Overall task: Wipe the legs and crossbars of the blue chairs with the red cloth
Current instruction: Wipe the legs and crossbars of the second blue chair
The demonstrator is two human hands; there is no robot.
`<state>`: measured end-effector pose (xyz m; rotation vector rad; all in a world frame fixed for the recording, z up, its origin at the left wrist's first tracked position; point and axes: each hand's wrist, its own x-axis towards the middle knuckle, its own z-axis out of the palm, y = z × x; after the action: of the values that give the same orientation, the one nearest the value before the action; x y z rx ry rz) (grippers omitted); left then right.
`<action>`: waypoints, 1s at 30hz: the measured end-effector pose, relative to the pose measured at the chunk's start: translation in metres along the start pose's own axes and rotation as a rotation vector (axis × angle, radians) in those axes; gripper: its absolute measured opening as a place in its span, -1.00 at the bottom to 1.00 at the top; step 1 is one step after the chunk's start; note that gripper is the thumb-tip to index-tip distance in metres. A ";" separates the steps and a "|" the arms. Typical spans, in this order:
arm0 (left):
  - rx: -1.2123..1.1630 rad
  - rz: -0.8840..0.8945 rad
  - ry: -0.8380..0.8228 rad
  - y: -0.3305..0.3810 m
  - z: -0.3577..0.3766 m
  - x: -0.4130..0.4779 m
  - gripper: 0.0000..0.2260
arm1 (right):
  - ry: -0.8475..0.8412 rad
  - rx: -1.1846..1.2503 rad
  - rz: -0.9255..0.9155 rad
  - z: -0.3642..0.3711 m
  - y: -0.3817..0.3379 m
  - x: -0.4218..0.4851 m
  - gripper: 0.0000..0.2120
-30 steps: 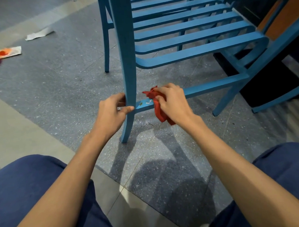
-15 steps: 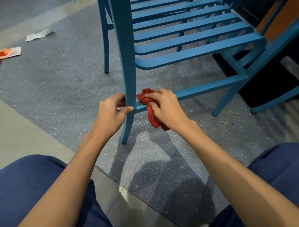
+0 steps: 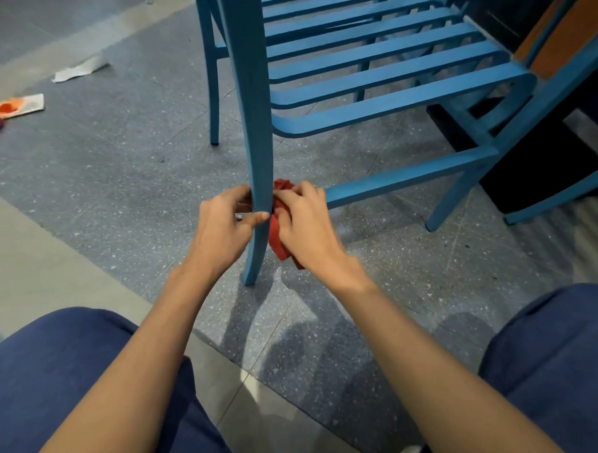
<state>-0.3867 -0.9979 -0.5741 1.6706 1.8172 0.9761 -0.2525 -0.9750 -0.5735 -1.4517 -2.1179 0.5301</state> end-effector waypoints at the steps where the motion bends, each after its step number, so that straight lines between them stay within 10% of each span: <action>1: -0.002 -0.001 0.000 -0.001 0.000 0.000 -0.70 | 0.011 0.023 -0.006 -0.002 0.000 -0.007 -0.73; 30: -0.047 -0.010 -0.010 -0.003 -0.002 0.001 -0.69 | 0.052 -0.045 0.158 0.010 0.008 0.039 -0.77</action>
<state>-0.3897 -0.9976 -0.5751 1.6337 1.7818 0.9966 -0.2645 -0.9364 -0.5786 -1.6501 -1.9974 0.4995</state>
